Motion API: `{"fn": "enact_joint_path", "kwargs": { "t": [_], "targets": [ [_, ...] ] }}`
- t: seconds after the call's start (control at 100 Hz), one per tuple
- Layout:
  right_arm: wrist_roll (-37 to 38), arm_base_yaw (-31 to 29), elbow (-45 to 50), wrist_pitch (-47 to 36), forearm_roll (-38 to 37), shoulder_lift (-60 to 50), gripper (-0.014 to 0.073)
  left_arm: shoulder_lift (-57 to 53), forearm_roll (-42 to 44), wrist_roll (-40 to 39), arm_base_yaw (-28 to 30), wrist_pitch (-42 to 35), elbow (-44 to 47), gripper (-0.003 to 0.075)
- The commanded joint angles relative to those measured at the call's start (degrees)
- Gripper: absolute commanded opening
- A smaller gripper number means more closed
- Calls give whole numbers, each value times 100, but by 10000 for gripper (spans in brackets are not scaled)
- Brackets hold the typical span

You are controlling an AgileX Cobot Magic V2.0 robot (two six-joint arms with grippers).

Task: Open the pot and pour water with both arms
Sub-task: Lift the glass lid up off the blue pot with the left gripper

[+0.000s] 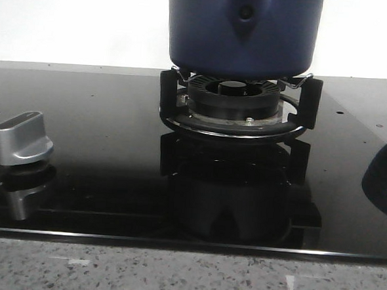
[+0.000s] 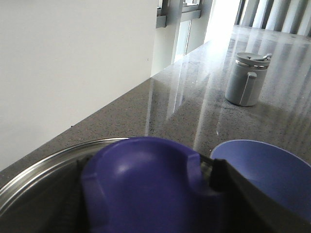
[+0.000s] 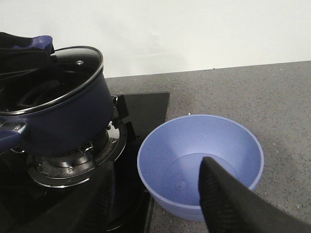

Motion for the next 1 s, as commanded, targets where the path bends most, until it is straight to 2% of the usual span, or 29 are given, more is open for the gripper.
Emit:
{"fn": "enact_joint_path", "kwargs": {
  "t": [0.0,0.14,0.51,0.68,0.99],
  "targets": [
    [-40,10,-136,-464,-21,125,351,-248,-350,30,-54,379,-167,212],
    [-40,10,-136,-464,-21,125,351,-271,-350,30,-54,394,-232,178],
    [-40,10,-136,-419,-31,125,351,-393,-350,-70,-54,382,-742,178],
    [-40,10,-136,-419,-31,125,351,-583,-224,-673,117,345,-751,179],
    [-40,10,-136,-347,-31,125,351,-1220,935,-1709,690,508,-739,179]
  ]
}}
